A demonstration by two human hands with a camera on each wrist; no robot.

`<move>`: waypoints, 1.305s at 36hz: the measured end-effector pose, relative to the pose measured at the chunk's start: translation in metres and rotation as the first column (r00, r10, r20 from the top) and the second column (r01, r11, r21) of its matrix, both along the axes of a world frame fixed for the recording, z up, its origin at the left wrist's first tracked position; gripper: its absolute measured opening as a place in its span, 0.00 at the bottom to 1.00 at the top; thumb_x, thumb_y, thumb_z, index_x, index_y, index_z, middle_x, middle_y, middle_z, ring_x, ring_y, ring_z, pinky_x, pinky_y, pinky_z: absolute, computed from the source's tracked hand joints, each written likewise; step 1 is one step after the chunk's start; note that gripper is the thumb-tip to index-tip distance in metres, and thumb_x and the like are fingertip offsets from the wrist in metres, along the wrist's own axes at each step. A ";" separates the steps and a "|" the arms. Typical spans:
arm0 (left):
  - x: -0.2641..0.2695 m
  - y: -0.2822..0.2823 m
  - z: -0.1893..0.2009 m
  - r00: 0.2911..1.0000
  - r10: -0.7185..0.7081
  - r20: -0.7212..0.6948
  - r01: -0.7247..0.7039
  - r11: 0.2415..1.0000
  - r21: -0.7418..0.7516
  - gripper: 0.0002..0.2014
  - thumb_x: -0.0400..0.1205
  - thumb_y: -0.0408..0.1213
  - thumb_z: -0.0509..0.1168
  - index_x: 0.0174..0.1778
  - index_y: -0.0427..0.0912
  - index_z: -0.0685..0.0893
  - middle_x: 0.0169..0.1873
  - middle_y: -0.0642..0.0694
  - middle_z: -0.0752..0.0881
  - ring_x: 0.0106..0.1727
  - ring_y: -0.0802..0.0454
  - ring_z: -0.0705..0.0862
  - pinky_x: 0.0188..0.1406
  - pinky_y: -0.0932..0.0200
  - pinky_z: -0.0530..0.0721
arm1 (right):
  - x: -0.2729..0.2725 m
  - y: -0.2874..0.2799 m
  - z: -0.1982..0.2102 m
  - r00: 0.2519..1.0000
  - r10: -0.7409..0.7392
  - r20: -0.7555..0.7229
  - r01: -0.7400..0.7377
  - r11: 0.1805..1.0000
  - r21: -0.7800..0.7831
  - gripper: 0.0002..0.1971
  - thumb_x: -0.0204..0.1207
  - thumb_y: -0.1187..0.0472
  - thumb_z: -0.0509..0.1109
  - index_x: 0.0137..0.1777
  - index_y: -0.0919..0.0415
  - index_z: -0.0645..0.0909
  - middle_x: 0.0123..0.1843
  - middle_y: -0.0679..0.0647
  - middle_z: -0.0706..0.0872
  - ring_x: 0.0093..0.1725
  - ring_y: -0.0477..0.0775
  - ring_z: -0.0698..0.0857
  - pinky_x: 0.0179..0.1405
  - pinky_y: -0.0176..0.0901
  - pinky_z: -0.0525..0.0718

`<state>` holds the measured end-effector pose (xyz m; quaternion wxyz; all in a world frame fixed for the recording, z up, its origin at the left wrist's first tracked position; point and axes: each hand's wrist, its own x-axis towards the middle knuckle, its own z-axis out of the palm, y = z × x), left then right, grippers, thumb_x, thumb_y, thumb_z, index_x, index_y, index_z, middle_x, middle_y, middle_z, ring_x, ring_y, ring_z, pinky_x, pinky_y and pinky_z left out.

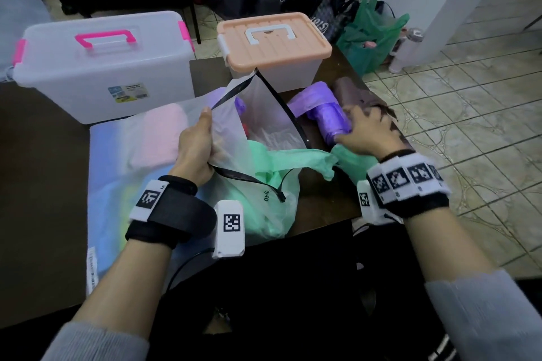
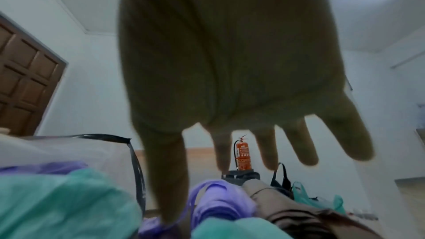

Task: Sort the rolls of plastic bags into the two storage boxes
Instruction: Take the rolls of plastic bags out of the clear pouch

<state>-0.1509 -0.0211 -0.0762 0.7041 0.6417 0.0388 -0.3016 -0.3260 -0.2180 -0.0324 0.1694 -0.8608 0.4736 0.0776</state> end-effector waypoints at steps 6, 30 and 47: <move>-0.003 -0.001 0.001 1.000 -0.001 0.008 0.001 1.000 -0.018 0.15 0.84 0.51 0.60 0.39 0.43 0.79 0.35 0.48 0.79 0.34 0.52 0.78 0.39 0.57 0.76 | -0.039 0.013 -0.039 0.986 -0.065 -0.155 0.087 0.987 0.137 0.41 0.79 0.45 0.65 0.82 0.38 0.39 0.85 0.58 0.40 0.82 0.71 0.47 0.78 0.69 0.54; -0.008 0.003 0.007 1.000 -0.004 0.001 0.004 1.000 -0.001 0.15 0.84 0.52 0.60 0.47 0.43 0.81 0.38 0.49 0.85 0.38 0.53 0.84 0.44 0.57 0.82 | -0.040 0.005 -0.041 0.969 -0.237 -0.064 0.239 0.970 0.038 0.32 0.85 0.48 0.53 0.83 0.45 0.41 0.84 0.62 0.49 0.82 0.68 0.48 0.78 0.69 0.49; -0.019 0.024 0.020 0.983 -0.143 0.117 0.113 0.965 0.237 0.26 0.78 0.56 0.65 0.58 0.35 0.80 0.40 0.46 0.81 0.41 0.44 0.81 0.39 0.57 0.77 | 0.052 0.108 0.007 0.946 -0.094 0.311 -0.098 0.831 0.548 0.19 0.83 0.52 0.60 0.56 0.71 0.78 0.43 0.60 0.80 0.40 0.57 0.82 0.52 0.53 0.84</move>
